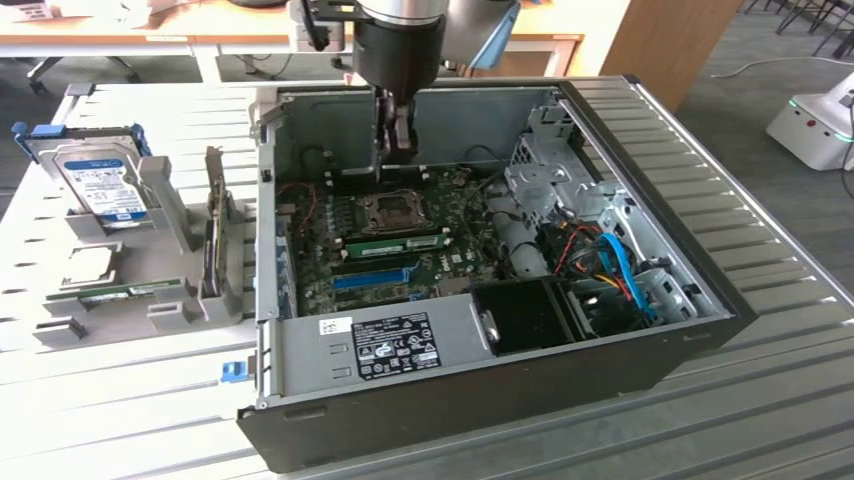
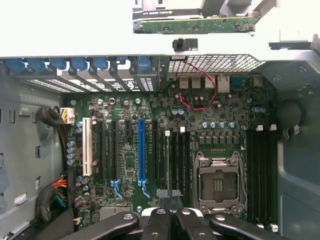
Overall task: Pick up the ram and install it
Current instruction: 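Press down the ram until it locks into place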
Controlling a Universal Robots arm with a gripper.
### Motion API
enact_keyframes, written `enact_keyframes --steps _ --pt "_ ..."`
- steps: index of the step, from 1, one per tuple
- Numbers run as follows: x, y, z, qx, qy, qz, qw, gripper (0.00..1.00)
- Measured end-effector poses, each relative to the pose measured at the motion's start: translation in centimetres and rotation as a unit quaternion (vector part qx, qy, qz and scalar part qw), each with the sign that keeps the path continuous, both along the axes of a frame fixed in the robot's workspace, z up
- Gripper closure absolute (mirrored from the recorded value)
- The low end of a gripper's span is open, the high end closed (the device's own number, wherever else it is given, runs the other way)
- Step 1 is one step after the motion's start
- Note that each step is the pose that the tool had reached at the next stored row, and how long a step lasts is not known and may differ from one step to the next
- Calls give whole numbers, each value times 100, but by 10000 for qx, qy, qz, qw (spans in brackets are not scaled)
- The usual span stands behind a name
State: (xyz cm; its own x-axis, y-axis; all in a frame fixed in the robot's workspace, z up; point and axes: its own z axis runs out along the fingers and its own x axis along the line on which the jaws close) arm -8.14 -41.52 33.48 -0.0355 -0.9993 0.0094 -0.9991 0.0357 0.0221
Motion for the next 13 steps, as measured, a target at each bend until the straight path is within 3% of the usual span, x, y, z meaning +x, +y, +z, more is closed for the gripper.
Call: enact_keyframes --steps 8,13 --pt "119 0 -2 0 1 1 10000 89" --pt "210 0 -2 -17 7 1 10000 89"
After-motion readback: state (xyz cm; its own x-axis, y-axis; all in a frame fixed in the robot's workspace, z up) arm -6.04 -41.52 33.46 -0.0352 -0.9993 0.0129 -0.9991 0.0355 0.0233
